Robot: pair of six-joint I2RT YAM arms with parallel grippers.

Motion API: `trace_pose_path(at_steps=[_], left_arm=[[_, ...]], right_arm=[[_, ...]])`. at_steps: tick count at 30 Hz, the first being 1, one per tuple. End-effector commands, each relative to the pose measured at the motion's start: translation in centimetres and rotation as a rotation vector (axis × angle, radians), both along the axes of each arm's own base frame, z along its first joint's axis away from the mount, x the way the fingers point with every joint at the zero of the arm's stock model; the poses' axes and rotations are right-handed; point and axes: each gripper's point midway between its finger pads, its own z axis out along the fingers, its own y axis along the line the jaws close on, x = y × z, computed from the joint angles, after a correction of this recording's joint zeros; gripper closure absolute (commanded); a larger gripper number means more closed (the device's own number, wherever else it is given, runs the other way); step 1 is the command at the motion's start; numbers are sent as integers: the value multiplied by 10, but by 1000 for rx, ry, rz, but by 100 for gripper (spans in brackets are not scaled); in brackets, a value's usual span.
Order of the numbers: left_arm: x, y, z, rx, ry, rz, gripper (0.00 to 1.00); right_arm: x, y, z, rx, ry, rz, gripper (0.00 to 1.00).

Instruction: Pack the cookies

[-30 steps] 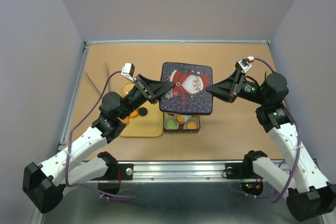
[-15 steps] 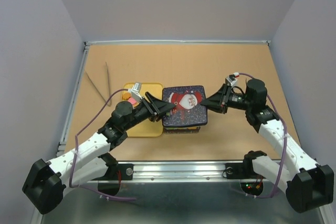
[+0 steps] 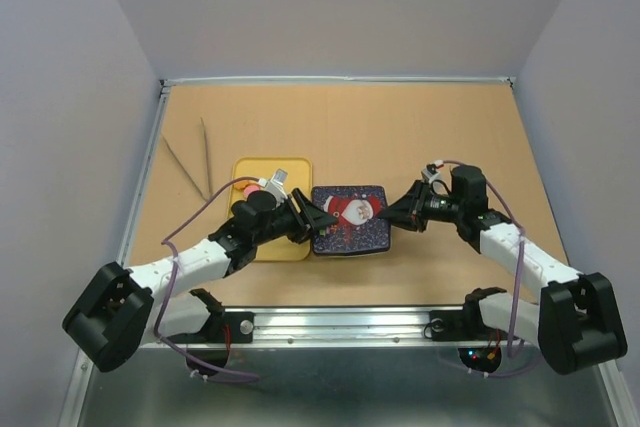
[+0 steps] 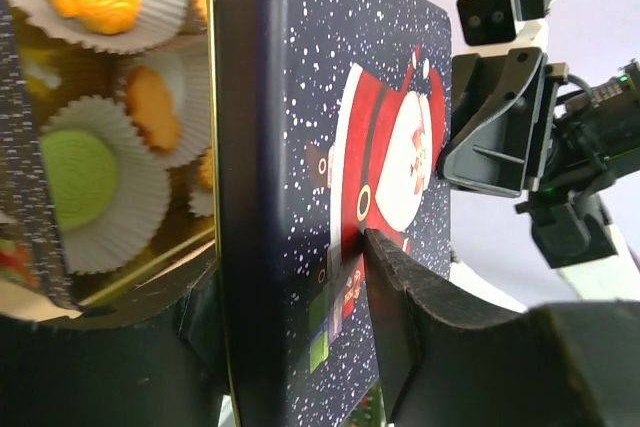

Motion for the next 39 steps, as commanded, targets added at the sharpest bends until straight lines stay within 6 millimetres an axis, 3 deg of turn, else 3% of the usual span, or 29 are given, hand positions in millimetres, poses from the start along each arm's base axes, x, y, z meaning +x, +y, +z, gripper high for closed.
trace_pose_path(at_steps=[1, 7, 18, 34, 39], left_arm=[[9, -14, 33, -38, -154, -57, 43], [20, -21, 18, 38, -162, -80, 45], [46, -14, 3, 210, -191, -53, 46], [50, 10, -41, 413, -142, -47, 46], [51, 11, -49, 433, -134, -58, 40]], right_arm=[[8, -6, -36, -96, -39, -22, 92], [14, -6, -57, -129, -18, -20, 91], [34, -4, -68, -160, -19, -21, 84], [36, -6, -90, -199, 9, -12, 81], [34, -7, -95, -208, 21, -13, 71]])
